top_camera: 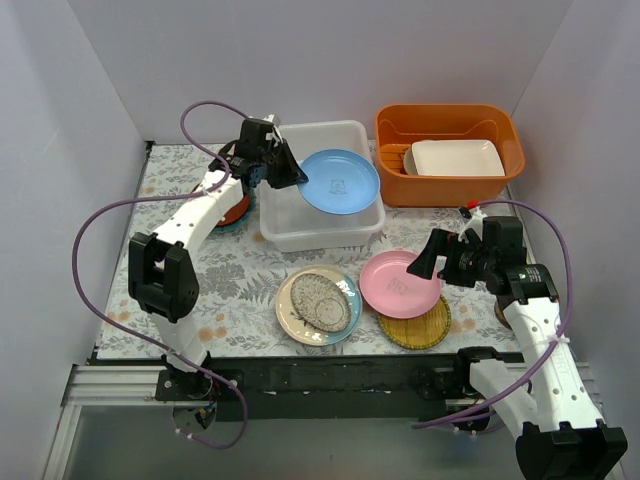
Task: Place the plates into the plastic bin on the countertop
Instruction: Place the plate in the plastic bin.
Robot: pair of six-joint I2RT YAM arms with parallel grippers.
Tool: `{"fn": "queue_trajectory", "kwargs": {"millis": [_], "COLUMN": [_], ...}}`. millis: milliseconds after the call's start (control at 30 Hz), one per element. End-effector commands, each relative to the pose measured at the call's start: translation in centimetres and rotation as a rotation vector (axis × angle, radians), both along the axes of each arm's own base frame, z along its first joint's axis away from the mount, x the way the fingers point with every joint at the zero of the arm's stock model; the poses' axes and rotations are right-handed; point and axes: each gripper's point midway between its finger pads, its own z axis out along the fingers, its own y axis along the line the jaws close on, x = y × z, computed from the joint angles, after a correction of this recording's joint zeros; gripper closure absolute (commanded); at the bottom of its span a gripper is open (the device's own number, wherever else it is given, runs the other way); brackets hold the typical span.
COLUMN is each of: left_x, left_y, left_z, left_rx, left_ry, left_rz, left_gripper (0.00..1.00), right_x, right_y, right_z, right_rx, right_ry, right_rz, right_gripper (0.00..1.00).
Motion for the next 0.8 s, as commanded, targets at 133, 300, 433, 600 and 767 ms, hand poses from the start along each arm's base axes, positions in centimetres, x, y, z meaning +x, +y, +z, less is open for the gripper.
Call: {"fn": "queue_trajectory", "kwargs": {"millis": [133,300,433,600,767], "left_x": [1.6,2.6,3.6,4.2,4.1], "left_y": [1.4,2.4,3.0,3.2,3.3], "left_z": [1.8,1.1,1.5,1.0,0.3], "left_rx": [-0.019,-0.022,-0.033,-0.014,-0.01], "left_ry": [-0.021,0.001,0.0,0.014,0.029], "left_rz": [0.031,0.064,0.098,0.109,0.111], "left_gripper": [1.0,1.0,1.0,1.0,1.0], "right_x": [-0.7,-0.8,-0.9,-0.8,-0.8], "right_y": [0.1,0.0,0.1,0.1,0.2], "right_z": [-0.3,-0.4,-0.7,-0.6,-0.6], "right_rx": [-0.002,-0.01,-0.005,-0.009,0.002], "right_ry": [-0.003,0.0,0.007,0.003,0.006], "right_rz": [0.026,0.024,0.031,0.027,0.024], "right_gripper": [0.02,0.02,0.02,0.02,0.02]}}
